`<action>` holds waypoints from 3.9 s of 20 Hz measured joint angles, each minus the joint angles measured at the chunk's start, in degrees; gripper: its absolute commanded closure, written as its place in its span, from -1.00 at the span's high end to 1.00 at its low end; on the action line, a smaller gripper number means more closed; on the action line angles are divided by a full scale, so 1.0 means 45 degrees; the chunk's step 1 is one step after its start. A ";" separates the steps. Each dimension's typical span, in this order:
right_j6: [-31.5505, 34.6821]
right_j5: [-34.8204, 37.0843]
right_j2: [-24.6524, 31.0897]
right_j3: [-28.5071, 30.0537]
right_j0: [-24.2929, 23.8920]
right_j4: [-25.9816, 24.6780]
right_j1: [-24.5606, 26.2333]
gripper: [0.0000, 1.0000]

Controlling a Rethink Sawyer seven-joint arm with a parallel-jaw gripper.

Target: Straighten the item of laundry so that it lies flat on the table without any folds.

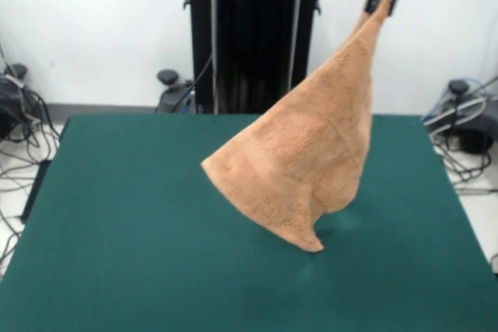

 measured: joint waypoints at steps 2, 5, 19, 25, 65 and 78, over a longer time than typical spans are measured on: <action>0.0424 -0.0003 -0.0121 -0.0002 0.0302 0.0133 0.0048 -1.00; 0.1209 0.0000 -0.0246 -0.0002 0.0762 0.0288 0.0075 -1.00; 0.1888 0.0005 -0.0502 -0.0004 0.1224 0.0576 0.0078 -1.00; 0.1888 -0.0209 -0.0537 0.0024 0.1134 0.0814 0.0249 -1.00; 0.1888 -0.5006 -0.0426 0.3018 -0.0644 0.0827 0.1782 -1.00; 0.1888 -0.5384 -0.0353 0.4186 -0.1050 0.0866 0.1885 -1.00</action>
